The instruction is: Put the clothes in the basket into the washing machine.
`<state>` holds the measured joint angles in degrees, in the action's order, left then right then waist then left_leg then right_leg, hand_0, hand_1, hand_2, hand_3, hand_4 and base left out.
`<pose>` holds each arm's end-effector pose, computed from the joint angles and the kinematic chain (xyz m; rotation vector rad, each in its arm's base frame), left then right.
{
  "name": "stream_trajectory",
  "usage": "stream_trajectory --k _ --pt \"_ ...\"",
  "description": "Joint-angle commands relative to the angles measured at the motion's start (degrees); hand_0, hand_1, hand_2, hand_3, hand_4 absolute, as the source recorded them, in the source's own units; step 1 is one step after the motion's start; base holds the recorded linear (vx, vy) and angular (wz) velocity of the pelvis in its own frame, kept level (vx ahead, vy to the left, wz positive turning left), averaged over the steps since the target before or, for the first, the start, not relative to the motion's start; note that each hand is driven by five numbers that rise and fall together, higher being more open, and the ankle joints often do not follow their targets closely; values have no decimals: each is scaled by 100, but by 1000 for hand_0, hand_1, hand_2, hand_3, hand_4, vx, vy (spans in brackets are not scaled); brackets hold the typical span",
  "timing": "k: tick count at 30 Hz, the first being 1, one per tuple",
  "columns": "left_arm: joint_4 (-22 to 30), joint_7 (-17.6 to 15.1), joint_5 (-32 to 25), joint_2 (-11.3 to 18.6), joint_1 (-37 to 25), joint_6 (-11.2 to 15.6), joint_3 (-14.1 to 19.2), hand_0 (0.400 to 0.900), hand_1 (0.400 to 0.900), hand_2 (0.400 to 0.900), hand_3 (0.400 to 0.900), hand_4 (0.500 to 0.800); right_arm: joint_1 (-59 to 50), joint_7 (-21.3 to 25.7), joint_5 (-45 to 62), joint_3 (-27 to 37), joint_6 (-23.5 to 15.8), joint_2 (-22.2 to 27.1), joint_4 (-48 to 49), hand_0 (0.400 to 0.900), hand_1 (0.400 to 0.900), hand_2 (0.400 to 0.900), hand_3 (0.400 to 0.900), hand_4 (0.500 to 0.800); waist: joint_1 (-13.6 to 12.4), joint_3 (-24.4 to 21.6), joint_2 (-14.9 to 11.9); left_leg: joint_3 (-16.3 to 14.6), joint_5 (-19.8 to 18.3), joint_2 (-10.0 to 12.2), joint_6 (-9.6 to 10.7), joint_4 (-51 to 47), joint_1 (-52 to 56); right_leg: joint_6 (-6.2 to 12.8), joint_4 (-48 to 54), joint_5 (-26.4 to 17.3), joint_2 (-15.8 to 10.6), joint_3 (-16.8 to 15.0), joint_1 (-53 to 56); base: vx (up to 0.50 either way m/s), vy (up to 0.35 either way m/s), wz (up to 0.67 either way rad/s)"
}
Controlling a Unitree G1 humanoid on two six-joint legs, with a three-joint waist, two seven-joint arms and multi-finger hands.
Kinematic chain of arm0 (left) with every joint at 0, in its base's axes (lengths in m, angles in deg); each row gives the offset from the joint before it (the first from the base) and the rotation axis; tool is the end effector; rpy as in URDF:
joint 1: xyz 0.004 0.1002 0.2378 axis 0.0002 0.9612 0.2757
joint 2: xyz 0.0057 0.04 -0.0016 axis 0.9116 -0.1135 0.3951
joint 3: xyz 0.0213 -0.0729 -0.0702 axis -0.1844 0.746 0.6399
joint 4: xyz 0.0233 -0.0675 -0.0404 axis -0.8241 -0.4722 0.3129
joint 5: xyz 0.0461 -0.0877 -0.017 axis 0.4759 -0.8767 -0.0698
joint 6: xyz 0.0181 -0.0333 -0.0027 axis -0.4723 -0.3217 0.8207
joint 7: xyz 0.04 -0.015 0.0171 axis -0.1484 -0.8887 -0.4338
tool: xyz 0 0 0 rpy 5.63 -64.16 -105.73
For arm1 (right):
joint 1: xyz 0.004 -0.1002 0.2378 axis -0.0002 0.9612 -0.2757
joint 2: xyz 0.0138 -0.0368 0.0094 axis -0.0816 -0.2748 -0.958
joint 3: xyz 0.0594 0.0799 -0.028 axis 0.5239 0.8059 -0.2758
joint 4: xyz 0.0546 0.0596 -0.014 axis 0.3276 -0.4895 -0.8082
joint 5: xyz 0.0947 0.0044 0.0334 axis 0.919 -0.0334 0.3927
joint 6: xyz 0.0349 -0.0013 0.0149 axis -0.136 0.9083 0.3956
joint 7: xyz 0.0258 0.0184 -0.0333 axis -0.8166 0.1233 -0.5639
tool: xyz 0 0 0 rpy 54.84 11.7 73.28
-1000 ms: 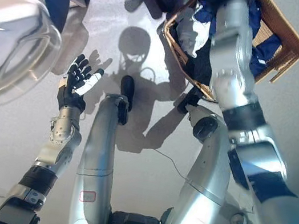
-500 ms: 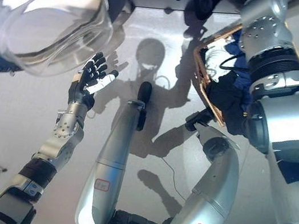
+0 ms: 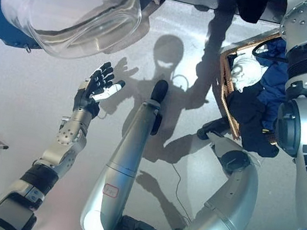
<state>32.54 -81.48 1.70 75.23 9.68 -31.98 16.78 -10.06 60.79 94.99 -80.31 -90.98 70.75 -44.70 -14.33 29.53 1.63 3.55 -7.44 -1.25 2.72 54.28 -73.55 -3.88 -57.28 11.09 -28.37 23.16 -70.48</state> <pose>0.2454 0.2010 0.0509 -0.0753 -0.0560 0.0680 0.3533 -0.1654 0.3828 0.4821 -0.6658 -0.0971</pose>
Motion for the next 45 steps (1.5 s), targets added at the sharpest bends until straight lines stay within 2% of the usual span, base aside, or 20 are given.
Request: stream_trajectory --k 1,4,10,16,19,20,24,25,26,28,30,31,33,34,36,41,45 --pt "-243 -97 13 -25 521 436 -128 900 900 900 900 800 293 4 -697 -389 -412 -413 474 900 900 900 900 800 266 -1195 184 -218 -64 -186 -126 -9 -347 1149 -185 109 117 -278 -617 -35 31 -11" --pt "-251 -158 47 -33 530 445 -62 900 900 900 900 800 422 209 -1261 -532 -359 -449 684 900 900 900 900 800 327 -1139 185 -251 -17 -159 -111 -139 -212 1148 -52 39 177 -262 -486 -49 33 -13" --pt "-356 -337 277 -123 598 437 172 900 900 900 900 800 1392 704 -3165 -872 -99 -391 2418 900 900 900 900 800 647 -989 169 -414 182 17 -96 -996 491 1237 727 -220 487 70 225 -69 81 -24" --pt "-732 -412 425 -378 699 322 267 900 900 900 900 800 2818 630 -3781 -546 -21 -427 3469 900 900 900 900 800 923 -941 97 -536 390 77 -105 -1906 1343 1342 1447 -414 740 191 990 -40 64 -20" --pt "-1010 -398 540 -632 803 230 361 900 900 900 900 800 4077 484 -3987 -283 -35 -580 4012 900 900 900 900 800 1130 -986 30 -577 481 101 -101 -2386 1962 1406 1927 -541 857 231 1545 20 52 -24" --pt "-1011 -397 541 -630 821 234 351 900 900 900 900 800 4117 488 -3996 -277 -25 -581 4042 900 900 900 900 800 1125 -975 34 -573 495 104 -100 -2421 2013 1408 1961 -556 868 241 1598 54 35 -19" --pt "-1498 -266 599 -982 921 173 433 900 900 900 900 800 5457 339 -4057 -69 -115 -955 4214 900 900 900 900 800 1328 -1070 -57 -624 641 112 -70 -3103 2982 1488 2731 -796 1043 266 2504 69 12 -16" --pt "-1687 -204 629 -1048 928 171 441 900 900 900 900 800 5705 289 -4106 -44 -118 -1006 4213 900 900 900 900 800 1356 -1083 -87 -666 855 111 -117 -3297 3179 1412 3050 -1035 1077 376 2760 62 14 -14" --pt "-1811 -174 658 -1125 953 161 486 900 900 900 900 800 6058 256 -4126 8 -151 -1092 4239 900 900 900 900 800 1413 -1108 -126 -677 885 106 -104 -3451 3470 1429 3263 -1088 1154 388 3072 74 6 -14" --pt "-2117 -87 668 -1254 997 136 593 900 900 900 900 800 6530 170 -4262 32 -134 -1186 4072 900 900 900 900 800 1446 -1172 -187 -687 910 108 -94 -3707 3975 1447 3614 -1151 1265 409 3615 183 -17 -16" --pt "-2604 95 651 -1436 1081 56 854 900 900 900 900 800 7270 28 -4369 159 -36 -1285 3630 900 900 900 900 800 1484 -1266 -266 -748 979 119 -55 -4124 4791 1481 4223 -1271 1471 434 4541 221 -29 -19" --pt "-2604 96 651 -1436 1084 57 852 900 900 900 900 800 7273 27 -4369 160 -37 -1285 3630 900 900 900 900 800 1482 -1235 -264 -746 985 121 -53 -4145 4839 1483 4247 -1281 1480 439 4590 185 -37 -14" --pt "-2950 255 628 -1540 1127 -21 1011 900 900 900 900 800 7668 -57 -4400 263 47 -1390 3162 900 900 900 900 800 1487 -1339 -294 -788 1045 124 -6 -4492 5409 1516 4663 -1361 1575 444 5246 168 -39 -13" --pt "-3190 345 717 -1595 1165 -91 1155 900 900 900 900 800 7998 -199 -4139 458 75 -1579 2599 900 900 900 900 800 1474 -1495 -304 -837 1102 116 37 -4794 5854 1554 5020 -1438 1643 486 5763 152 -35 -10" --pt "-3347 419 878 -1603 1184 -148 1170 900 900 900 900 800 8135 -289 -4089 507 123 -1648 2271 900 900 900 900 800 1467 -1573 -307 -852 1173 93 51 -4971 6076 1567 5251 -1506 1690 512 6055 124 -37 -1" --pt "-4359 658 1141 -1795 1224 -439 1489 900 900 900 900 800 8501 -475 -3904 966 403 -1937 339 900 900 900 900 800 1426 -2036 -322 -993 1208 130 102 -5575 6987 1596 5880 -1593 1818 493 7015 147 -22 -6" --pt "-4795 724 1176 -1899 1253 -587 1733 900 900 900 900 800 8579 -350 -3663 1603 596 -1921 -709 900 900 900 900 800 1416 -2322 -296 -1091 1184 187 143 -5840 7478 1572 6137 -1539 1935 477 7514 126 -9 -5"
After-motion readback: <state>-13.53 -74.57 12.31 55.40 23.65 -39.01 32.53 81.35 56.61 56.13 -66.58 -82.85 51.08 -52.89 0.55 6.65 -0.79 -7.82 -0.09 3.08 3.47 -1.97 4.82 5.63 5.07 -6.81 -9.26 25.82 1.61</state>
